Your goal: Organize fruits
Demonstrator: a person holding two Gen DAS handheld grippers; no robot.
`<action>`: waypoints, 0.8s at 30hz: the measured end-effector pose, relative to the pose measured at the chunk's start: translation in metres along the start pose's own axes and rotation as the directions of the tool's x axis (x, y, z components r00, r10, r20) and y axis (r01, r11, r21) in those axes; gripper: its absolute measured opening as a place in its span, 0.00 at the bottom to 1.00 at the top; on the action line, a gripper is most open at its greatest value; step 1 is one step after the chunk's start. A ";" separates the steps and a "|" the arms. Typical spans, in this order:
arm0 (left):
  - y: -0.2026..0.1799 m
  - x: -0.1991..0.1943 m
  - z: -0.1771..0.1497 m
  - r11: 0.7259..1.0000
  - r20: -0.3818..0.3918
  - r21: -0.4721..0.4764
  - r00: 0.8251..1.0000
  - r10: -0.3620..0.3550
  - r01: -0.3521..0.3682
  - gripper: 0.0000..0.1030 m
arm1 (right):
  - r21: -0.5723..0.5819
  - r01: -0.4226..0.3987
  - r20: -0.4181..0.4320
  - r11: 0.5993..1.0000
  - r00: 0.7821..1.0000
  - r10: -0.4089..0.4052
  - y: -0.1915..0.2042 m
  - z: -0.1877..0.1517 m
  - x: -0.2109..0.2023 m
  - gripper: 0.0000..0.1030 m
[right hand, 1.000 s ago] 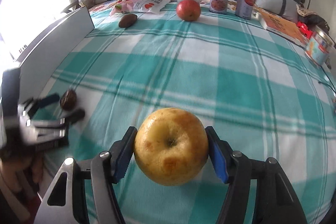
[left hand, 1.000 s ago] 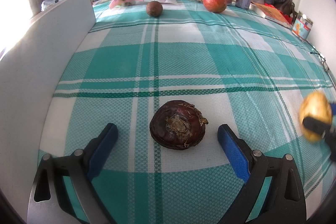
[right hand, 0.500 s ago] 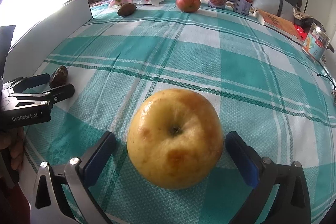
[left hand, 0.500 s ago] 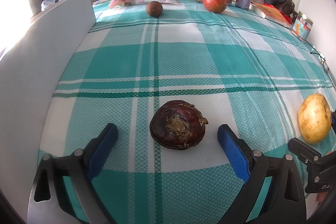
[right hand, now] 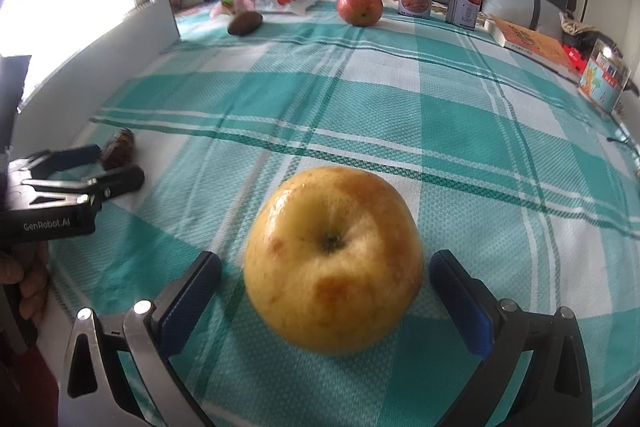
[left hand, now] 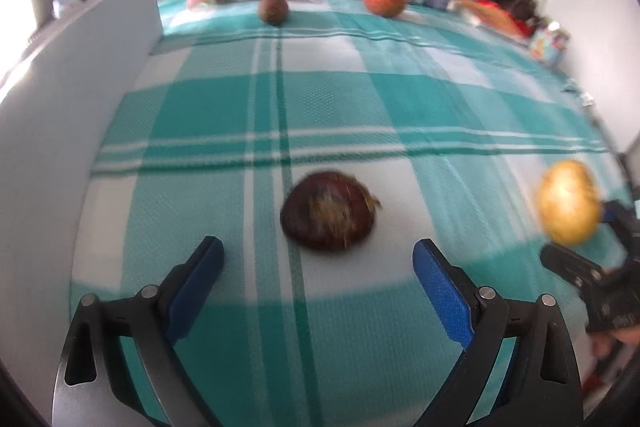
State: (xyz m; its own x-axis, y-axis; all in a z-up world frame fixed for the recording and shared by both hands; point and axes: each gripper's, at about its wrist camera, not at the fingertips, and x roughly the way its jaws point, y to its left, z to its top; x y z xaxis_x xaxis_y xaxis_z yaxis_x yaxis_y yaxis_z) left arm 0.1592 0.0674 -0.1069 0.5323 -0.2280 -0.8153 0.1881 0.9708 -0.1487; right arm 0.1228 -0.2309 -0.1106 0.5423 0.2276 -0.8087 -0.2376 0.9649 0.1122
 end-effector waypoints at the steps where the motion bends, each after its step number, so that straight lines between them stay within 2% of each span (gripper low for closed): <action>1: 0.008 -0.008 -0.004 0.999 0.003 -0.022 0.999 -0.041 0.042 0.93 | 0.017 -0.019 0.007 1.000 1.000 0.019 -0.003 -0.004 -0.005 1.00; 3: 0.017 -0.020 -0.008 0.997 0.021 -0.044 0.998 -0.065 0.066 0.93 | 0.049 -0.056 0.031 0.997 0.998 0.054 -0.011 -0.015 -0.018 1.00; 6: 0.021 -0.027 -0.006 0.997 0.048 -0.040 0.997 -0.057 0.059 0.93 | 0.072 -0.068 0.045 0.995 0.997 0.065 -0.018 -0.022 -0.027 1.00; 10: 0.005 -0.010 0.006 0.999 0.025 0.034 0.999 0.021 -0.022 0.91 | 0.085 -0.050 0.032 0.995 0.998 0.048 -0.019 -0.010 -0.025 1.00; 12: -0.001 -0.001 0.011 0.997 0.024 0.050 0.999 0.048 -0.050 0.87 | 0.068 -0.034 0.028 0.997 0.999 0.032 -0.016 0.001 -0.026 1.00; 13: -0.004 0.002 0.013 0.997 0.020 0.055 0.998 0.054 -0.055 0.74 | 0.056 -0.029 0.018 0.998 0.999 0.028 -0.015 0.006 -0.025 1.00; 14: -0.008 0.009 0.015 0.996 0.001 0.064 0.998 0.068 -0.068 0.56 | 0.041 -0.021 0.001 0.999 1.000 0.021 -0.013 0.012 -0.023 1.00; 16: -0.012 0.013 0.017 0.993 0.003 0.074 0.996 0.094 -0.094 0.44 | 0.018 0.005 -0.019 1.000 1.000 -0.005 -0.011 0.021 -0.021 1.00; 18: -0.013 0.012 0.018 0.993 0.004 0.062 0.995 0.099 -0.099 0.44 | -0.003 0.014 -0.031 1.000 0.999 -0.014 -0.009 0.027 -0.018 0.98; 19: -0.012 0.010 0.017 0.994 0.005 0.054 0.996 0.091 -0.091 0.43 | -0.023 0.030 -0.051 0.999 0.998 -0.032 -0.007 0.031 -0.015 0.85; 20: -0.011 0.004 0.015 0.996 0.009 0.043 0.997 0.081 -0.081 0.43 | -0.038 0.018 -0.083 0.999 0.996 -0.021 -0.005 0.033 -0.011 0.77; 21: -0.010 -0.002 0.013 0.996 0.010 0.034 0.997 0.077 -0.077 0.43 | -0.035 0.001 -0.103 0.999 0.995 -0.004 -0.003 0.034 -0.008 0.64; 23: -0.004 -0.024 0.010 0.999 0.019 -0.014 0.999 0.035 -0.034 0.43 | -0.038 0.019 -0.122 0.999 0.992 -0.023 0.001 0.035 -0.008 0.63; 24: 0.000 -0.037 0.010 0.999 0.027 -0.044 1.000 0.013 -0.012 0.43 | -0.025 -0.003 -0.123 1.000 0.992 0.000 0.002 0.036 -0.010 0.63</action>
State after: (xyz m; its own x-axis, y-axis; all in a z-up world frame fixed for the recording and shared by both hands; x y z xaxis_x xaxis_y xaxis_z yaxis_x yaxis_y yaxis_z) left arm 0.1476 0.0752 -0.0709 0.5564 -0.2176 -0.8019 0.1458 0.9757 -0.1636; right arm 0.1455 -0.2265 -0.0816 0.4389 0.2094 -0.8738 -0.2594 0.9606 0.0999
